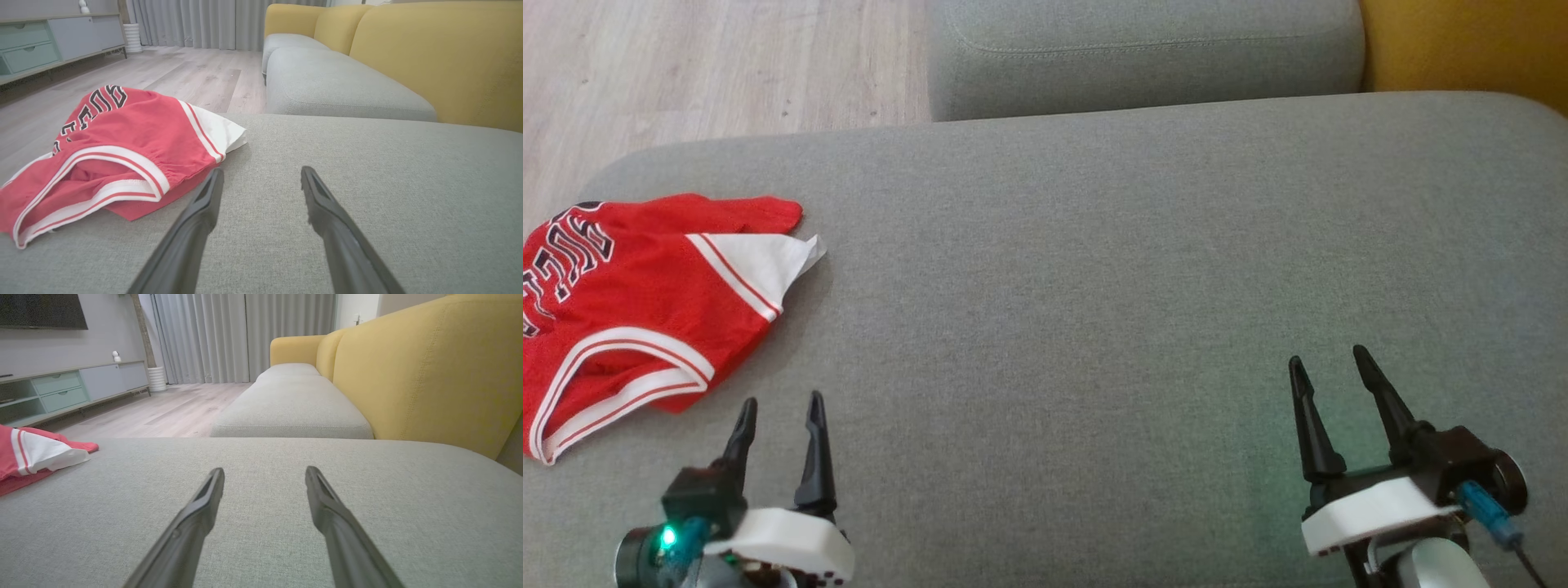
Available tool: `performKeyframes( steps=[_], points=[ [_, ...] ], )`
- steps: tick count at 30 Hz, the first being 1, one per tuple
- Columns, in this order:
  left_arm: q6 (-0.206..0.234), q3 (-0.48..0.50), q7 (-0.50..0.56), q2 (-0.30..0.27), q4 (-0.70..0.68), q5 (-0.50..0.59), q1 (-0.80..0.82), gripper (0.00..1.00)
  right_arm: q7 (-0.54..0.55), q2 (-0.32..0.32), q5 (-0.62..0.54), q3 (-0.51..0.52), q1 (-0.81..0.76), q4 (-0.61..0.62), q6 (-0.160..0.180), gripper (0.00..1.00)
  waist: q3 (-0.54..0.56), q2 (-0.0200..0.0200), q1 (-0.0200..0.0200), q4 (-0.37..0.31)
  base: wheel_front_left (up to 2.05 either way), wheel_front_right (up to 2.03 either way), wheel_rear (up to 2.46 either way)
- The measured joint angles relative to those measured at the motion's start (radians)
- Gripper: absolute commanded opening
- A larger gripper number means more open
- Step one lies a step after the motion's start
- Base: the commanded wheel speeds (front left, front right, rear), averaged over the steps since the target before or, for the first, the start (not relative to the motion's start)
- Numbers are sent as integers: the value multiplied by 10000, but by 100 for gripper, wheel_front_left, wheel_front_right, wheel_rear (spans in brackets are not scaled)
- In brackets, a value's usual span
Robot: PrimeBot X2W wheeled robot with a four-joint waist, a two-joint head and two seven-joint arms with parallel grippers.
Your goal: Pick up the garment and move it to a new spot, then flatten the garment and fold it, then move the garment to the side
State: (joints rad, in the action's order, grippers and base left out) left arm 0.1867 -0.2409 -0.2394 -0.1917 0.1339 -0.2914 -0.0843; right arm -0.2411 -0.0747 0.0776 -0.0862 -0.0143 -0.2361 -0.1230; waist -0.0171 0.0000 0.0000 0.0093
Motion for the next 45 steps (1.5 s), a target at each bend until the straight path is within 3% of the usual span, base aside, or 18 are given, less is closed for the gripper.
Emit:
performKeyframes(
  steps=[29,36,45],
  points=[
    [247,-224,98,-226,-301,247,-174,100,-98,10,-130,324,-236,-293,0,100,135,0,0,233,0,0,0],
    [242,-357,178,-245,-339,242,-161,100,-98,8,-130,309,-307,-247,0,100,193,0,0,1152,0,0,0],
    [249,-259,222,-385,-316,33,-288,100,-98,17,-130,92,-403,-268,0,100,325,0,0,3330,0,0,0]
  ],
)
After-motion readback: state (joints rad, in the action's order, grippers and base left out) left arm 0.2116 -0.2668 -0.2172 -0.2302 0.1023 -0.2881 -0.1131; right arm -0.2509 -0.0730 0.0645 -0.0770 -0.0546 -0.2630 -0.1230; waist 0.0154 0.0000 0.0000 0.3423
